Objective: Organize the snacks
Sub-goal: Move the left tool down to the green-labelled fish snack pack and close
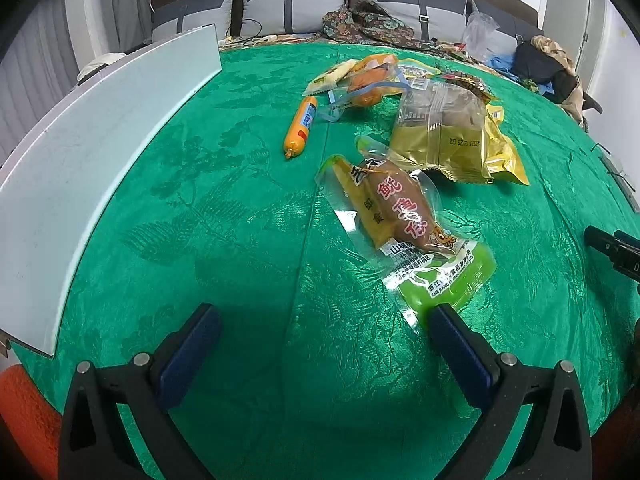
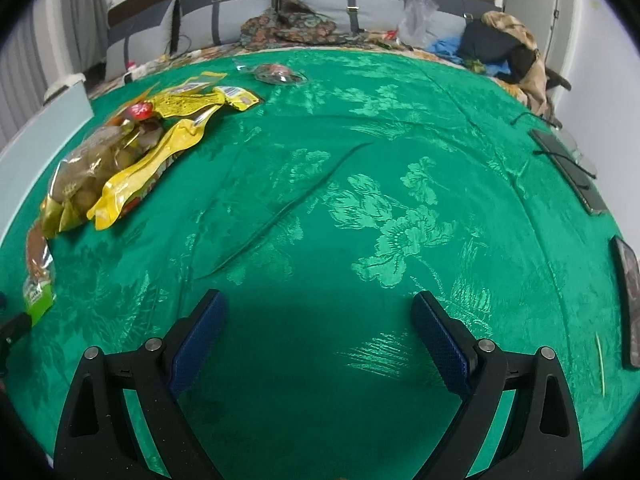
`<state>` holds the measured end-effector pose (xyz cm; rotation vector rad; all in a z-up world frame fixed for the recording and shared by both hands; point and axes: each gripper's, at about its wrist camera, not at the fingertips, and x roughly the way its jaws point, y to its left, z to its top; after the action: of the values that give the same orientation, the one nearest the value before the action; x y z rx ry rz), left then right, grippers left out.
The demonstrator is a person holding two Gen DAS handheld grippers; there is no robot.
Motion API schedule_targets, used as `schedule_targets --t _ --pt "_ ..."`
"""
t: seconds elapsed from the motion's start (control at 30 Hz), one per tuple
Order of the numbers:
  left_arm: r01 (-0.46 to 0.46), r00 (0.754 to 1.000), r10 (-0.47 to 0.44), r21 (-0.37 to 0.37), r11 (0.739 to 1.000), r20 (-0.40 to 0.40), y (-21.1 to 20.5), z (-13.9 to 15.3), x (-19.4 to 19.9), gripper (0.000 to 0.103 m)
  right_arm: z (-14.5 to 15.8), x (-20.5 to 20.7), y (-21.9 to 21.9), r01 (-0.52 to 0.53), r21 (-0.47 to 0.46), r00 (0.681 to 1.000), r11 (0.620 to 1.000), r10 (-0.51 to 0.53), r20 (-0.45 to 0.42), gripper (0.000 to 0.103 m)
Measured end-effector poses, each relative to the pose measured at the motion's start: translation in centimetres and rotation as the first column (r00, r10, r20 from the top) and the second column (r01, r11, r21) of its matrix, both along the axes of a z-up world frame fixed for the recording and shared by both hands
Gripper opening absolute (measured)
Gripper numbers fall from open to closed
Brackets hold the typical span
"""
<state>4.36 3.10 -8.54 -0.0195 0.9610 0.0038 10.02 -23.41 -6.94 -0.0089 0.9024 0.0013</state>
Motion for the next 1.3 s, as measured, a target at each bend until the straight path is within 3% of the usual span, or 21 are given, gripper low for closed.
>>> schedule_targets --t 0.23,0.4,0.53,0.67,0.8,0.97,1.3 --pt "0.006 1.000 -0.006 -0.002 1.000 -0.023 0.1 0.1 0.1 0.103 0.1 -0.1 -0.3 0.000 0.004 1.000 1.000 0.000 0.006 0.097" --pt "0.073 0.994 -0.074 -0.009 0.997 -0.077 0.1 0.3 0.2 0.103 0.1 -0.2 -0.1 0.001 0.002 1.000 1.000 -0.001 0.007 0.097" --pt "0.120 0.987 -0.129 -0.092 0.988 -0.100 0.3 1.2 0.7 0.103 0.1 -0.3 -0.2 0.001 0.002 1.000 1.000 -0.001 0.007 0.097" --pt "0.079 0.993 -0.091 -0.144 0.986 -0.079 -0.5 3.3 3.3 0.103 0.1 -0.2 -0.1 0.001 0.001 1.000 1.000 -0.001 0.007 0.097" --pt "0.046 0.994 -0.055 -0.092 0.995 -0.096 -2.5 3.4 6.7 0.103 0.1 -0.2 -0.1 0.000 0.001 1.000 1.000 0.000 0.007 0.097" --pt "0.017 0.986 -0.011 0.033 0.999 -0.166 -3.4 0.7 8.9 0.103 0.1 -0.2 -0.1 0.000 0.001 1.000 1.000 0.000 0.008 0.097" --pt "-0.004 0.985 0.004 0.002 1.000 -0.172 0.3 -0.2 8.3 0.103 0.0 -0.2 -0.1 0.000 0.001 1.000 1.000 -0.001 0.008 0.097"
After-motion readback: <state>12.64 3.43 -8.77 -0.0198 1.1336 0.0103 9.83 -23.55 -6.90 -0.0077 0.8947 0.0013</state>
